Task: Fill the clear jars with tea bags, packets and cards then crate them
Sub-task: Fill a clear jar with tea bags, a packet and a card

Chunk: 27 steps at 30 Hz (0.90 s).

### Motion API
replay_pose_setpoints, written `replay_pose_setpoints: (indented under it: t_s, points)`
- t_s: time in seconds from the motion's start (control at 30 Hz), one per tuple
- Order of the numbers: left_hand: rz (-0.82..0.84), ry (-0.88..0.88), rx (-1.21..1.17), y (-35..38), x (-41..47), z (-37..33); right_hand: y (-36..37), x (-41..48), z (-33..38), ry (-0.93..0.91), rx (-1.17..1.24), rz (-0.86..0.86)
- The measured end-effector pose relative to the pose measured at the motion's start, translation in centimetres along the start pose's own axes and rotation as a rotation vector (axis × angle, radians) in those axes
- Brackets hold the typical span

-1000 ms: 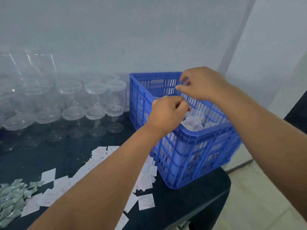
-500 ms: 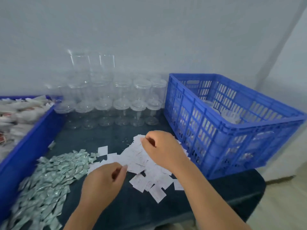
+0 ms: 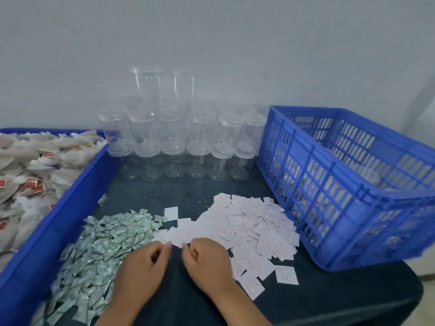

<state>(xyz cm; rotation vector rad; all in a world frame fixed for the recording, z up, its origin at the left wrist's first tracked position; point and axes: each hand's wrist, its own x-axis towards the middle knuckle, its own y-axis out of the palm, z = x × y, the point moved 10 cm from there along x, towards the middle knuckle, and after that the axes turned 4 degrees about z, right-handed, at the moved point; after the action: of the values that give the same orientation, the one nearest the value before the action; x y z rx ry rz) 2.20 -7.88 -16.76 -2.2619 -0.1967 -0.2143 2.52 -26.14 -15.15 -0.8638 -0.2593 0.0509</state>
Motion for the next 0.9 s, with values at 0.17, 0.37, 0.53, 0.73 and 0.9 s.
replay_pose_setpoints:
  t_s: [0.17, 0.37, 0.53, 0.73, 0.9]
  points:
    - [-0.015, 0.1, -0.126, -1.2, 0.7, -2.7, 0.1, -0.2, -0.5, -0.054, 0.061, -0.064]
    - [-0.131, 0.072, -0.119, -6.8, 10.4, -6.2, 0.3, -0.1, -2.0, 0.03, 0.158, -0.1]
    - [-0.36, 0.074, -0.103, -15.1, 20.1, -9.7, 0.6, -0.1, -1.5, 0.02, 0.172, -0.094]
    - [-0.444, 0.069, -0.196, -22.0, 29.5, -13.2, 0.9, 0.2, -0.9, -0.013, 0.15, -0.087]
    - [-0.18, 0.043, -0.191, -20.0, 34.5, -13.7, 1.1, 0.6, -1.1, -0.015, 0.166, -0.033]
